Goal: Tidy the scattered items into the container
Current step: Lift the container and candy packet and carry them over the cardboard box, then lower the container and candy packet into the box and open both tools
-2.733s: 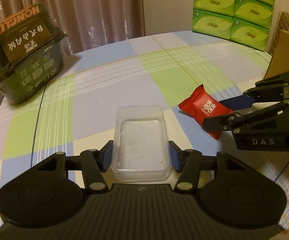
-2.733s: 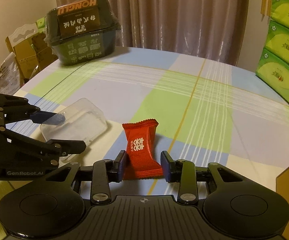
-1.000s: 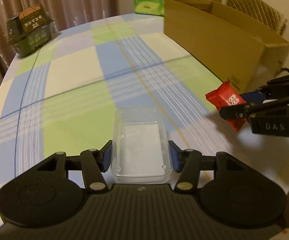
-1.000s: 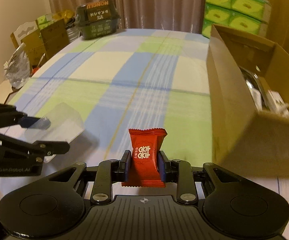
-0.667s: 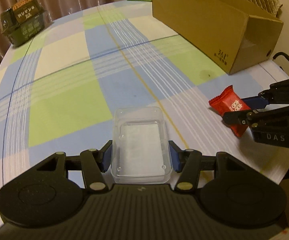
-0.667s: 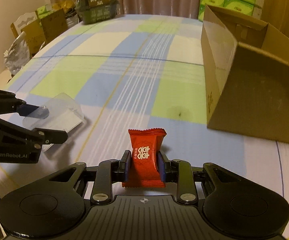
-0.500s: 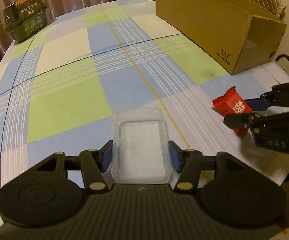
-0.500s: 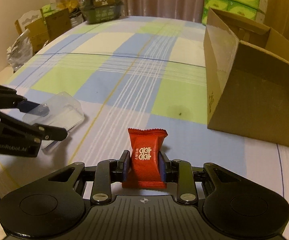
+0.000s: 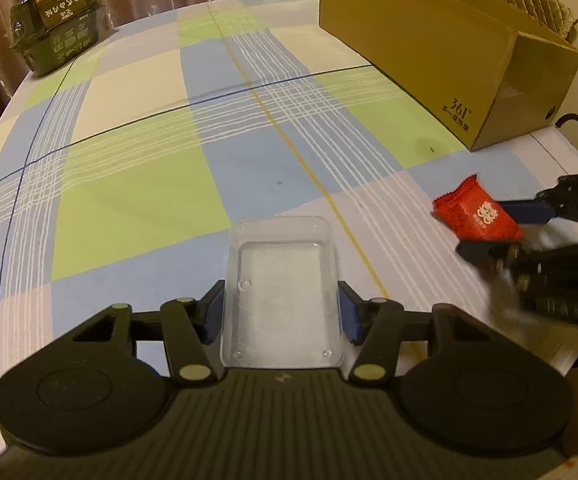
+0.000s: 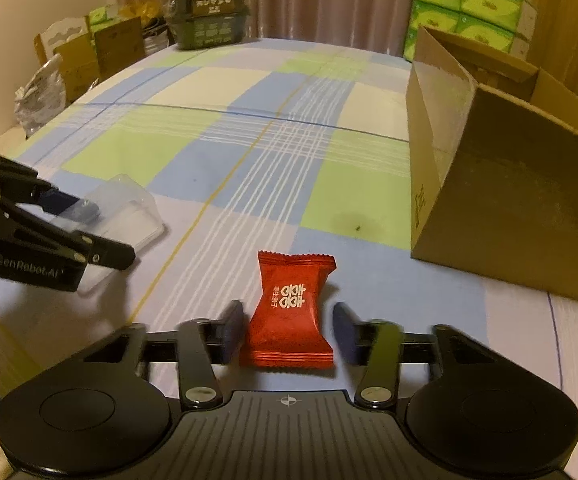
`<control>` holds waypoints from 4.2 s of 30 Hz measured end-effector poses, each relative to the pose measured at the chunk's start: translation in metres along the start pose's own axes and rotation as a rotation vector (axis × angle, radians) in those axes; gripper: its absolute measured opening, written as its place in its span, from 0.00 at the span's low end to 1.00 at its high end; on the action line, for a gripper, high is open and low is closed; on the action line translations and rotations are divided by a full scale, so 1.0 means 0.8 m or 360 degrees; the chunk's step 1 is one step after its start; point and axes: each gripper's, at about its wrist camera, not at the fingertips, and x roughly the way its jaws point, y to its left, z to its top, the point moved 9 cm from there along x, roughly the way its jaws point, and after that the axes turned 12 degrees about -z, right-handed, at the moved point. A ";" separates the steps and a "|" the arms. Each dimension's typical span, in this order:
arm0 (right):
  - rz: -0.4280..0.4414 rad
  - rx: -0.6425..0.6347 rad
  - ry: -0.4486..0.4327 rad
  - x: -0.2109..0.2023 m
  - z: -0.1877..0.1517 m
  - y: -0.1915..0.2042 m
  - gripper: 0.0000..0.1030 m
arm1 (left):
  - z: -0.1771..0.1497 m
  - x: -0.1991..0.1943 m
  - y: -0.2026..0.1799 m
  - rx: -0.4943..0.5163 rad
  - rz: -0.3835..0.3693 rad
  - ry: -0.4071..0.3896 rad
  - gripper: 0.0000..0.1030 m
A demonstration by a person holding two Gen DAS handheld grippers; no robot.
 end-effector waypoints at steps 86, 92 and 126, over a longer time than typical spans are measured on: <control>-0.0357 0.0368 -0.0371 -0.080 0.149 -0.285 0.24 | 0.306 0.004 -0.218 0.0207 -0.0360 -0.0355 0.50; -0.0367 0.0374 -0.0370 -0.070 0.155 -0.295 0.24 | 0.314 0.017 -0.211 0.0163 -0.0371 -0.0345 0.50; -0.0362 0.0376 -0.0342 -0.044 0.158 -0.306 0.24 | 0.322 0.036 -0.189 0.0097 -0.0344 -0.0338 0.67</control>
